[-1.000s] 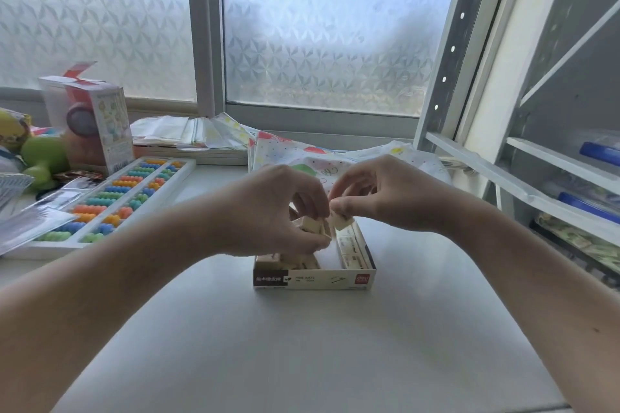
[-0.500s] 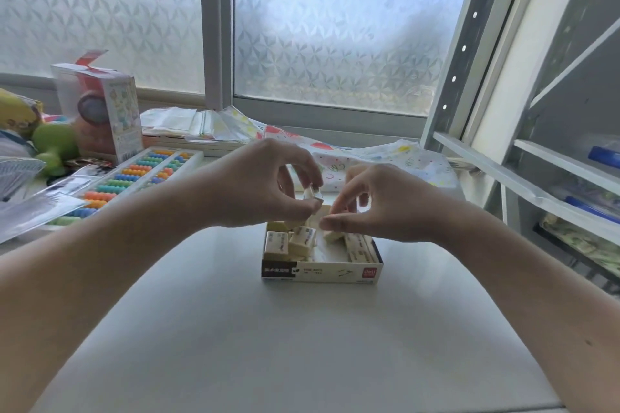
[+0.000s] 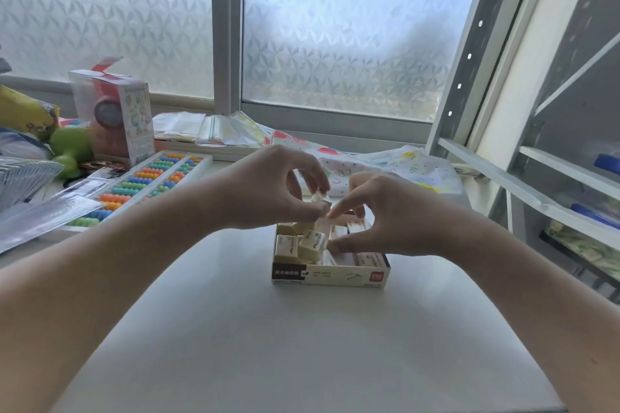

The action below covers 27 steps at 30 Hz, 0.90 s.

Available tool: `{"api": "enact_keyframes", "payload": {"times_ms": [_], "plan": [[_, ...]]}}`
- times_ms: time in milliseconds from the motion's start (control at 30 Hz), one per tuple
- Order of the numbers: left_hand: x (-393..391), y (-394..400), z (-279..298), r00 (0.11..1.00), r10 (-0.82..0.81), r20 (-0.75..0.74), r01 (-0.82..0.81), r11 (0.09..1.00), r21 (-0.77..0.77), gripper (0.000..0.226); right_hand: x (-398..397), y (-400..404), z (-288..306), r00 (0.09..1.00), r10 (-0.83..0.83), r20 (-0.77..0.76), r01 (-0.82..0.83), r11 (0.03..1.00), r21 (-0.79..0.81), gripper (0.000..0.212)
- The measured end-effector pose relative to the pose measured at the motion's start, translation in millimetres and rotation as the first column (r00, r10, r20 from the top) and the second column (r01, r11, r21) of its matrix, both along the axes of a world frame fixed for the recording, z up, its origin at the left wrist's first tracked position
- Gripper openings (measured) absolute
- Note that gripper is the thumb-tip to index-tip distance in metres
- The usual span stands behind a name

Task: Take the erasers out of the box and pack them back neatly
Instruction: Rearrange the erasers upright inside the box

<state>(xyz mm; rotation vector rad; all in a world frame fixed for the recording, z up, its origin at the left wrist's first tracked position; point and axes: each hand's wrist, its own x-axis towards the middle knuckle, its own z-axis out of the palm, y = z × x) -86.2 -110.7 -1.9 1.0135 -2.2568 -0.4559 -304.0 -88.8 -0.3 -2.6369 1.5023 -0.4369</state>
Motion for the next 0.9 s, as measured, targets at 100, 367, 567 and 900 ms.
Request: {"api": "enact_keyframes", "payload": {"times_ms": [100,367,567,900], "plan": [[1,0,0,1.0,-0.005,0.009,0.005,1.0,-0.007,0.024,2,-2,-1,0.999,0.041,0.029,-0.041,0.999,-0.006,0.028],[0,0,0,1.0,-0.016,0.015,0.016,1.0,0.009,0.027,-3,-8,-2,0.996,0.007,0.088,-0.014,0.997,0.071,0.023],[-1,-1,-1,1.0,-0.025,0.016,0.025,1.0,0.017,0.028,-2,-10,-6,0.999,-0.005,0.043,0.003,0.999,0.04,0.025],[-1,-1,-1,0.999,-0.025,0.02,0.024,0.999,0.027,0.025,-7,-17,-5,0.992,0.041,0.119,-0.042,0.999,0.005,0.032]]}}
